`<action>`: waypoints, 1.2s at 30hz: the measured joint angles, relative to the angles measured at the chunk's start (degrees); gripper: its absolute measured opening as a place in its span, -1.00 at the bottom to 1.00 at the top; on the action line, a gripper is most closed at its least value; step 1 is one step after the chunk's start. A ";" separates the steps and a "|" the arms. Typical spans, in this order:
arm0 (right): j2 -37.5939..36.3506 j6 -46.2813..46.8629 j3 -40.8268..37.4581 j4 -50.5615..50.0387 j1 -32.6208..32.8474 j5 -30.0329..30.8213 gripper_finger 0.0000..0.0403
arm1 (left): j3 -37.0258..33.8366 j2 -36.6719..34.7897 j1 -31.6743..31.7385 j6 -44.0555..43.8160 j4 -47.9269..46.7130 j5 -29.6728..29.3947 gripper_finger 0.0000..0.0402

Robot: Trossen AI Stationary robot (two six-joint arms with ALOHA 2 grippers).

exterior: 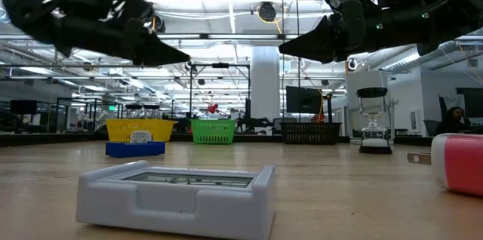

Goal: Pick & Place Office items
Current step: Put the white sand timer into the yellow bin

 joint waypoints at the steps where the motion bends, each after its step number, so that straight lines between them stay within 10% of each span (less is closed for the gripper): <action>1: 0.00 0.00 0.00 -0.02 0.01 -0.01 -0.96 | -1.55 0.00 -0.20 -0.01 2.52 -0.06 -0.90; 27: -0.50 19.90 0.57 19.39 0.53 -6.18 -0.96 | -5.05 0.02 -0.26 0.86 7.74 -0.09 -0.89; 36: -14.56 23.45 18.28 -53.18 6.90 24.54 -0.96 | -5.02 0.04 -0.29 0.64 7.18 -0.09 -0.89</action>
